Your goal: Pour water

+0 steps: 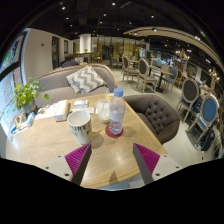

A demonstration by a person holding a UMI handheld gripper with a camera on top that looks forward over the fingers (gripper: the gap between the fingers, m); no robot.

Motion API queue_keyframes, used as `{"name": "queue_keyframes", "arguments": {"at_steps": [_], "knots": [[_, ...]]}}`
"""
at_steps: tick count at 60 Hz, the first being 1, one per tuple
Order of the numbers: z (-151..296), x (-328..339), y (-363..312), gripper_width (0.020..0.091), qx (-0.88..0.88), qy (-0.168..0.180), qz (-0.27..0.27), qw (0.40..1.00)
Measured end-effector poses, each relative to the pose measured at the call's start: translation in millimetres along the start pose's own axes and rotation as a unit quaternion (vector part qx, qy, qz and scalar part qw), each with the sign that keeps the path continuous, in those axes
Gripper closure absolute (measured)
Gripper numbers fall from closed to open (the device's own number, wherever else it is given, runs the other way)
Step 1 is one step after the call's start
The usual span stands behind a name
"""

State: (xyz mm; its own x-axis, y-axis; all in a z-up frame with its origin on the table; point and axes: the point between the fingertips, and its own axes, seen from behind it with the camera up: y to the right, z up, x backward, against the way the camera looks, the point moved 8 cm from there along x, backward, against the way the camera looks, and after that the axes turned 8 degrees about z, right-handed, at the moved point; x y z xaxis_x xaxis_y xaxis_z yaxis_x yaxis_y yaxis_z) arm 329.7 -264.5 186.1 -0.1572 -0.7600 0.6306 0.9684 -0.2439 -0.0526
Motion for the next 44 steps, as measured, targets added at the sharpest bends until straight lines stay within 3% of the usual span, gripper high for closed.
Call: {"name": "queue_keyframes", "arguments": {"at_steps": [17,44], "knots": [[-4.7,81.7,-57.0,0.0246,0.001,0.020,-0.016,1.000],[-10.9,112.0,-72.5,0.0249,0.004,0.020,-0.027,0.999]]}}
